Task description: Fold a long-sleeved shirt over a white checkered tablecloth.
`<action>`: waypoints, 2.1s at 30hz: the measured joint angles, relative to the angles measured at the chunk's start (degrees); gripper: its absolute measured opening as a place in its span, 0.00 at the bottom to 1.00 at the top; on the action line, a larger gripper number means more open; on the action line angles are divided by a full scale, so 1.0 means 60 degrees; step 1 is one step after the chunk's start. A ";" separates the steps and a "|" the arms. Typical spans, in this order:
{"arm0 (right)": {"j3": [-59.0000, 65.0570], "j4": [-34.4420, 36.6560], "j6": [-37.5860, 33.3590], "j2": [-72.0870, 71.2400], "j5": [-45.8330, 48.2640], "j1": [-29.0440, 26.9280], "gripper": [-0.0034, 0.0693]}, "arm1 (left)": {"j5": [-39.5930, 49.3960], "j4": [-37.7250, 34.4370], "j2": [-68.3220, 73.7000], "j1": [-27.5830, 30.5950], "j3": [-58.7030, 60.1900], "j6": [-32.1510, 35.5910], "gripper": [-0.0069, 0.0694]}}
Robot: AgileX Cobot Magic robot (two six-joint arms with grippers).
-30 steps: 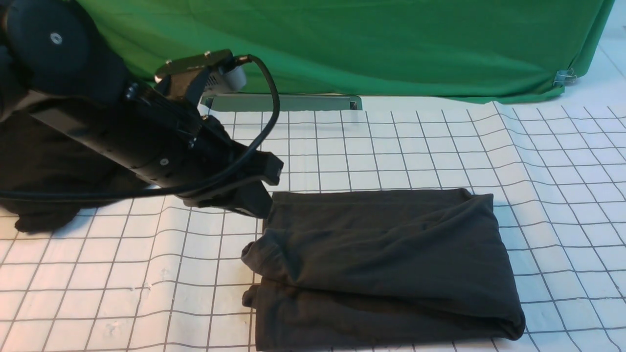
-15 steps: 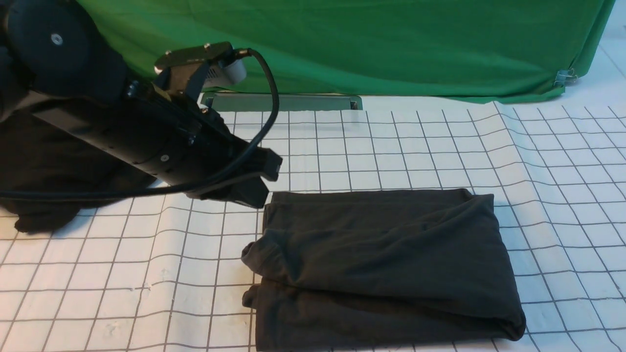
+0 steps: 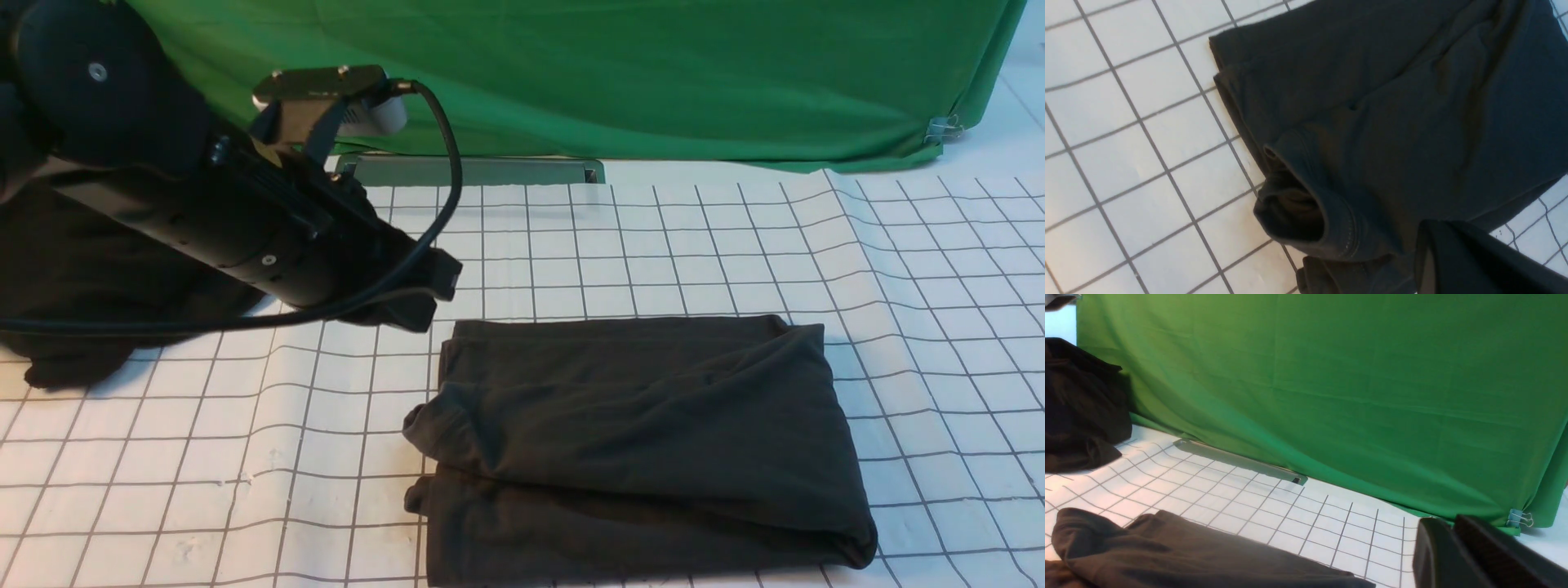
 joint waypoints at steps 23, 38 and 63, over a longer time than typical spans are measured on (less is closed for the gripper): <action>0.2784 -0.0052 -0.0007 -0.0566 0.0378 -0.1811 0.20 | -0.0662 0.0225 0.0026 0.0000 0.0057 -0.0063 0.09; 0.2784 -0.0052 -0.0007 -0.0569 0.0055 -0.2587 0.22 | 0.0156 0.0324 -0.1681 0.0000 -0.0642 -0.0036 0.09; 0.2784 -0.0052 -0.0007 -0.0569 0.0033 -0.2595 0.30 | -0.3928 0.0200 -1.0706 0.0000 0.5836 -0.0600 0.09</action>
